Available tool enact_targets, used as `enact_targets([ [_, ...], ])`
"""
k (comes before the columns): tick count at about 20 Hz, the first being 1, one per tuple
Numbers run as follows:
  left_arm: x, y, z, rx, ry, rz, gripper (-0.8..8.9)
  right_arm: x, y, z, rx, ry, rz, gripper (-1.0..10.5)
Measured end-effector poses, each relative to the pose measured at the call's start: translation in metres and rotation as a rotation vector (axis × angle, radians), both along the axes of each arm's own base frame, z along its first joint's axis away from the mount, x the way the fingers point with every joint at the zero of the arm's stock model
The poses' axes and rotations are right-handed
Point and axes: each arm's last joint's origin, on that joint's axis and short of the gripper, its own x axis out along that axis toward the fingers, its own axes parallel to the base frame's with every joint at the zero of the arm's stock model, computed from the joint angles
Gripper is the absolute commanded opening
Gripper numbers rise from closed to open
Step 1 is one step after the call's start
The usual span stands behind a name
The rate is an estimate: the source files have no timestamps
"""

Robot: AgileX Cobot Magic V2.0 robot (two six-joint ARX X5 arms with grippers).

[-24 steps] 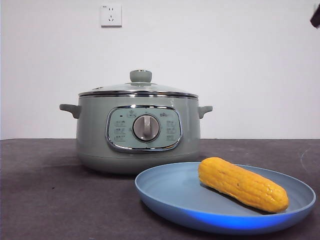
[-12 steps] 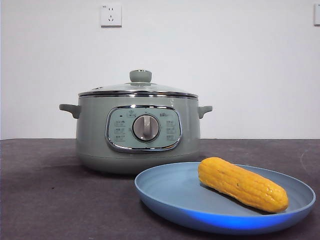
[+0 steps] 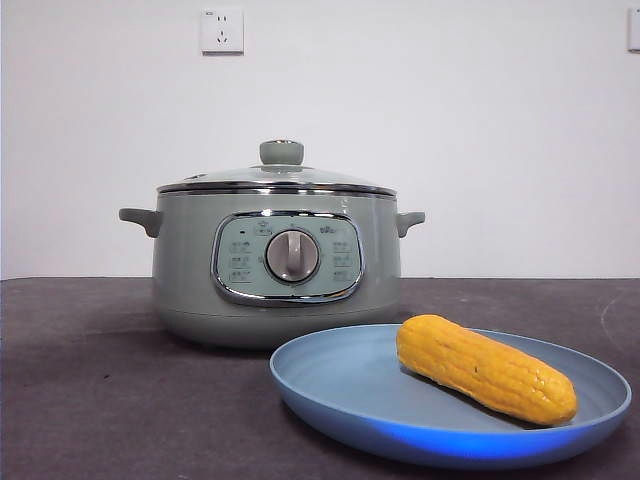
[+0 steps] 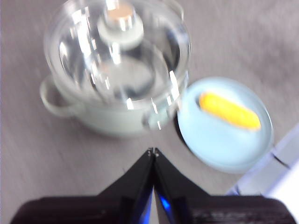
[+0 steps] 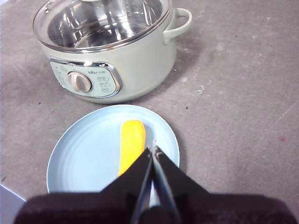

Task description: Take the corn out from the steamer,put the corn on the plate,close the lid

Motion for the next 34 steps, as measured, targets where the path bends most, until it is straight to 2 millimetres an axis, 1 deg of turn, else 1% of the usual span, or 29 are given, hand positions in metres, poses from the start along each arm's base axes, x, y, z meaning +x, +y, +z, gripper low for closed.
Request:
enact_targets([
  [1, 0.002, 0.001, 0.004, -0.008, -0.057, -0.003, -0.04, 0.000, 0.000, 0.000, 0.000, 0.000, 0.000, 0.0],
  [3, 0.005, 0.009, 0.019, -0.044, -0.232, 0.025, -0.04, 0.000, 0.000, 0.000, 0.000, 0.001, 0.000, 0.0],
  [5, -0.003, 0.024, 0.040, -0.090, -0.430, 0.095, -0.04, 0.000, 0.000, 0.000, 0.000, 0.001, 0.000, 0.0],
  [6, -0.012, 0.032, 0.049, -0.107, -0.522, 0.132, -0.04, 0.000, 0.000, 0.000, -0.001, 0.001, 0.000, 0.0],
  [7, -0.018, 0.039, 0.054, -0.115, -0.589, 0.167, -0.04, 0.000, 0.000, 0.000, -0.001, 0.001, 0.000, 0.0],
  [8, -0.025, 0.045, 0.054, -0.114, -0.649, 0.205, -0.04, 0.000, 0.000, 0.000, -0.001, 0.001, 0.000, 0.0],
  [9, -0.030, 0.050, 0.050, -0.107, -0.684, 0.235, -0.04, 0.000, 0.000, 0.000, -0.001, 0.001, 0.000, 0.0],
  [11, -0.041, 0.059, 0.032, -0.084, -0.752, 0.295, -0.04, 0.000, 0.000, 0.000, -0.001, 0.002, 0.000, 0.0],
  [13, -0.047, 0.065, 0.004, -0.067, -0.807, 0.341, -0.04, 0.000, 0.000, 0.000, -0.001, 0.002, 0.000, 0.0],
  [15, -0.047, 0.069, -0.036, -0.052, -0.810, 0.378, -0.04, 0.000, 0.000, 0.000, -0.002, 0.002, 0.000, 0.0],
  [18, -0.045, 0.072, -0.103, -0.027, -0.741, 0.412, -0.04, 0.000, 0.000, 0.000, -0.002, 0.002, 0.000, 0.0],
  [20, -0.046, 0.073, -0.137, -0.017, -0.709, 0.425, -0.04, 0.000, 0.000, 0.000, -0.002, 0.002, 0.000, 0.0],
  [21, -0.047, 0.074, -0.150, -0.014, -0.698, 0.429, -0.04, 0.000, 0.000, 0.000, -0.002, 0.002, 0.000, 0.0],
  [23, -0.048, 0.075, -0.172, -0.009, -0.676, 0.448, -0.04, 0.000, 0.000, 0.000, -0.002, 0.002, 0.000, 0.0],
  [26, -0.049, 0.076, -0.198, 0.000, -0.639, 0.508, -0.04, 0.000, 0.000, 0.000, -0.002, 0.003, 0.000, 0.0],
  [32, -0.049, 0.077, -0.237, -0.012, -0.584, 0.556, -0.04, 0.000, 0.000, 0.000, -0.002, 0.003, 0.000, 0.0],
  [34, -0.049, 0.078, -0.247, -0.031, -0.563, 0.585, -0.04, 0.000, 0.000, -0.001, -0.005, 0.008, 0.000, 0.0],
])
